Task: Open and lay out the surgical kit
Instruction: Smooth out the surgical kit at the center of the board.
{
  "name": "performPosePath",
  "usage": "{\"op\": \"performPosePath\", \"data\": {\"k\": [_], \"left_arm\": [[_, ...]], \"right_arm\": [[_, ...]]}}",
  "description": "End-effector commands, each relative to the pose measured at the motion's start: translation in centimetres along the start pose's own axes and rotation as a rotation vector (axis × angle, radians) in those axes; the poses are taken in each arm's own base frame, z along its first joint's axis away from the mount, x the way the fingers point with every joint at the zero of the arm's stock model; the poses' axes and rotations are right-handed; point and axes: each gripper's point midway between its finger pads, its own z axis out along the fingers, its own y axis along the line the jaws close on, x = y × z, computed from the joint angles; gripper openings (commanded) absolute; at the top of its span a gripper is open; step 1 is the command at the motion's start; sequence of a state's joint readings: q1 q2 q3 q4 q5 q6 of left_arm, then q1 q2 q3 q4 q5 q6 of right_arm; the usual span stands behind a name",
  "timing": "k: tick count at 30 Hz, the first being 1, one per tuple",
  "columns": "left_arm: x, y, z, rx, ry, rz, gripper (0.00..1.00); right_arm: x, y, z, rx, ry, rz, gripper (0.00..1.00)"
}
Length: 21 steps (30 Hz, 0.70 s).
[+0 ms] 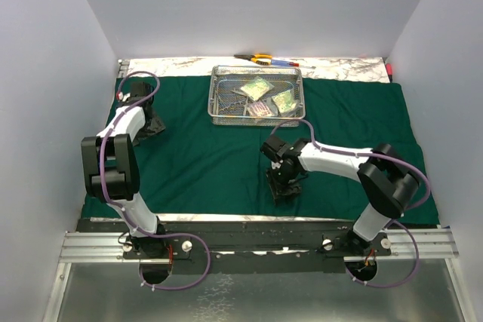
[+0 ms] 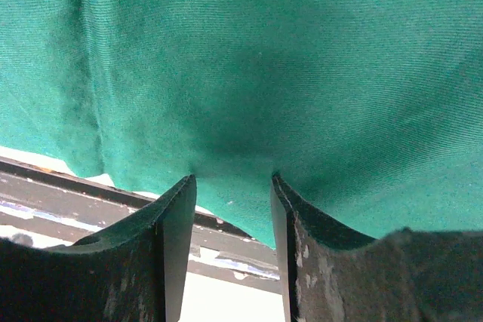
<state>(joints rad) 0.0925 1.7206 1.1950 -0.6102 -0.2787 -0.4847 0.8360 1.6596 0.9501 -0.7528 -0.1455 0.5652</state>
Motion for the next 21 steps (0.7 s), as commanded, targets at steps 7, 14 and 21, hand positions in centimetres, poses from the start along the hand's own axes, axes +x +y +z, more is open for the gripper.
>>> {"op": "performPosePath", "data": {"k": [7,14,21], "left_arm": [[0.4,3.4,3.5,-0.155,0.022,-0.015,0.72],[-0.9,3.5,5.2,-0.207,0.013,-0.02,0.72],[-2.7,3.8,4.4,-0.238,-0.034,-0.04,0.72]], "right_arm": [[2.9,-3.7,0.9,0.205,0.151,0.022,0.47],[5.1,-5.2,0.6,0.271,0.237,0.043,0.46],[-0.8,-1.7,-2.0,0.174,0.057,0.002,0.47]]}}
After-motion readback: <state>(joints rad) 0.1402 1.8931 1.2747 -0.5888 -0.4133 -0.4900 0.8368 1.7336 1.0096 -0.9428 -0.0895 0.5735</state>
